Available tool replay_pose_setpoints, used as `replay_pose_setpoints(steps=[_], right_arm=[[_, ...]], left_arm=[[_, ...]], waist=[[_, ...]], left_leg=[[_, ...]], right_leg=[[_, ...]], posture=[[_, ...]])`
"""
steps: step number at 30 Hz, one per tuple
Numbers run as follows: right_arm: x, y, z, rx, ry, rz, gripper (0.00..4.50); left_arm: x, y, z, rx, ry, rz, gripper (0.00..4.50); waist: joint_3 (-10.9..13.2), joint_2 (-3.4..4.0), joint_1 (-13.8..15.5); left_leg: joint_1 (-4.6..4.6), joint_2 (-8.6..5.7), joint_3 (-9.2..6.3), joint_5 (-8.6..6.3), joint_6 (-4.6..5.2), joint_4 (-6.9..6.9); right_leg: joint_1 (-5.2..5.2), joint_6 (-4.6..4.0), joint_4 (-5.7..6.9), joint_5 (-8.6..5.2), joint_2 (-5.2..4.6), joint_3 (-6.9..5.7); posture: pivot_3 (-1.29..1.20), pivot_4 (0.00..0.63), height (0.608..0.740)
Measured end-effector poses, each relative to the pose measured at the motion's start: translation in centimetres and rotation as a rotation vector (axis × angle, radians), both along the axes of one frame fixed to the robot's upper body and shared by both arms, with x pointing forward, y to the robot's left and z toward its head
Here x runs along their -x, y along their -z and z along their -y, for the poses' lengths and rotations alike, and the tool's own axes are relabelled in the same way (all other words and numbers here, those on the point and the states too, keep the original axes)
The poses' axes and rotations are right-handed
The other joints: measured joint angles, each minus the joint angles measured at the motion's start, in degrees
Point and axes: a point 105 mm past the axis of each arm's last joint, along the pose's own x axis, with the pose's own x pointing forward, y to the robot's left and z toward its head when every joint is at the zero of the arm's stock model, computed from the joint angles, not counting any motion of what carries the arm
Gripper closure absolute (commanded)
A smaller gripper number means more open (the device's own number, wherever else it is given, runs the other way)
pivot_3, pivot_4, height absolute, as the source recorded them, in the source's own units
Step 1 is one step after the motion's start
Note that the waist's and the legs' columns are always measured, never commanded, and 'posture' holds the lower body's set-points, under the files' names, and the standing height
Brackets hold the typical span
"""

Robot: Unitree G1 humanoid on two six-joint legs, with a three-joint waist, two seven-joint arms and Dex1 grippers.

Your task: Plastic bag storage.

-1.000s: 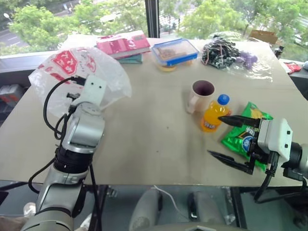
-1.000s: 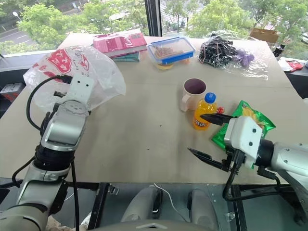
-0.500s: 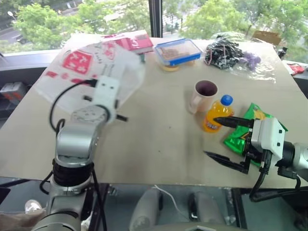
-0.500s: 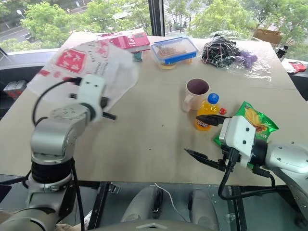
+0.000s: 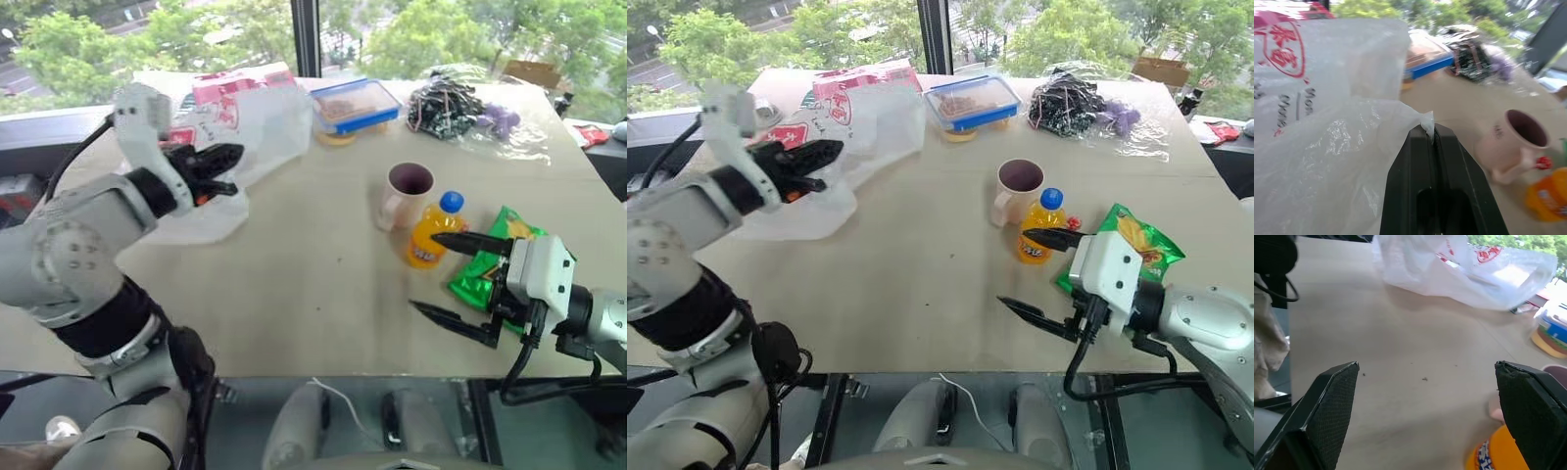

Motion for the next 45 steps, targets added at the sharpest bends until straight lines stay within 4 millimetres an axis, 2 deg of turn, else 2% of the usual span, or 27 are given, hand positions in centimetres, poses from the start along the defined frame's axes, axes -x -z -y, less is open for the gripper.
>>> replay_pose_setpoints(steps=[1,5,11,13,17,19,21,24,26,28,33,39,45], right_arm=[[-0.7,0.0,0.0,0.002,0.049,-0.005,0.00],[-1.3,0.4,-0.5,-0.010,0.078,-0.033,0.00],[-1.5,0.8,-1.5,-0.026,0.038,-0.051,0.00],[-1.8,0.7,-1.5,-0.024,0.026,-0.039,0.00],[-2.1,0.5,-1.7,-0.018,0.009,-0.026,0.00],[-2.7,0.4,-1.6,-0.004,0.028,-0.019,0.00],[-3.3,0.3,-1.6,0.018,0.058,-0.009,0.00],[-4.9,0.7,-1.3,0.042,0.144,-0.015,0.00],[-6.4,1.3,-0.5,0.065,0.244,-0.031,0.00],[-7.5,1.1,0.2,0.056,0.324,-0.025,0.00],[-7.8,-0.2,1.7,0.036,0.415,0.005,0.00],[-7.2,-1.5,2.3,0.001,0.450,0.012,0.00],[-8.4,0.0,3.7,-0.060,0.583,-0.129,0.00]], left_arm=[[0.7,0.4,-1.1,0.059,0.019,-0.008,4.40],[2.0,1.9,-3.1,0.117,-0.009,-0.035,4.40],[4.1,5.3,-4.9,0.040,-0.093,-0.115,4.40],[4.3,5.2,-5.1,0.013,-0.117,-0.094,4.40],[4.4,4.1,-4.9,0.015,-0.108,-0.048,4.40],[4.6,3.0,-4.9,0.035,-0.098,0.002,4.40],[4.7,2.6,-5.1,0.046,-0.103,0.021,4.40],[4.8,2.8,-4.7,0.043,-0.089,0.024,4.40],[4.8,3.3,-3.8,0.035,-0.065,0.019,4.40],[4.7,3.5,-2.4,0.032,-0.012,0.019,4.40],[4.6,4.5,-1.4,0.021,0.032,-0.004,4.40],[4.3,4.9,-1.9,0.028,0.032,-0.004,4.40],[3.9,5.1,-2.1,0.029,0.033,-0.008,4.40]], waist=[[0.0,0.00,-0.2],[0.0,0.00,0.0],[0.0,-0.02,0.3],[0.0,-0.03,0.5],[0.0,-0.03,0.3],[0.0,-0.02,0.3],[0.0,-0.01,0.1],[0.0,-0.02,0.2],[0.0,-0.02,0.4],[0.0,-0.03,0.6],[0.0,-0.01,0.2],[0.0,0.00,0.3],[0.0,-0.03,0.2]], left_leg=[[0.03,0.02,0.02,0.02,-0.04,-0.01],[0.04,0.02,0.01,0.00,-0.02,-0.02],[0.03,0.00,0.02,-0.01,-0.04,-0.02],[0.03,0.00,-0.10,-0.01,-0.04,-0.02],[0.04,0.00,-0.07,-0.02,-0.04,-0.02],[0.04,0.00,-0.05,-0.02,-0.04,-0.02],[0.04,0.01,0.01,-0.02,-0.05,-0.05],[0.04,0.01,0.02,-0.02,-0.07,-0.06],[0.03,-0.01,0.03,-0.01,-0.07,-0.06],[0.00,-0.04,0.01,0.00,-0.09,-0.04],[-0.01,-0.03,0.12,-0.01,-0.08,-0.16],[0.00,0.03,0.12,-0.03,-0.05,-0.15],[-0.01,0.01,0.16,-0.03,-0.04,-0.14]], right_leg=[[-0.03,-0.01,0.05,0.00,0.00,0.03],[-0.03,-0.02,0.06,-0.01,-0.02,0.03],[-0.02,-0.20,0.04,-0.09,-0.11,0.08],[0.00,-0.29,0.03,-0.13,-0.14,0.07],[0.01,-0.30,0.03,-0.13,-0.13,0.01],[0.00,-0.30,0.04,-0.13,-0.12,0.00],[-0.05,-0.30,0.04,-0.12,-0.10,0.07],[-0.06,-0.33,0.05,-0.11,-0.10,0.08],[-0.05,-0.34,0.05,-0.10,-0.14,0.08],[-0.05,-0.35,0.04,-0.09,-0.16,0.08],[-0.16,-0.35,0.04,-0.09,-0.12,0.19],[-0.18,-0.41,0.04,-0.06,-0.07,0.16],[-0.19,-0.42,0.04,-0.06,-0.09,0.21]], posture=[[0.00,0.150,0.740],[0.00,0.150,0.740],[0.00,0.150,0.740],[0.00,0.150,0.740],[0.00,0.150,0.740],[0.00,0.150,0.740],[0.00,0.150,0.740],[0.00,0.150,0.740],[0.00,0.150,0.740],[0.00,0.150,0.740],[0.00,0.150,0.740],[0.00,0.150,0.740],[0.00,0.150,0.740]])
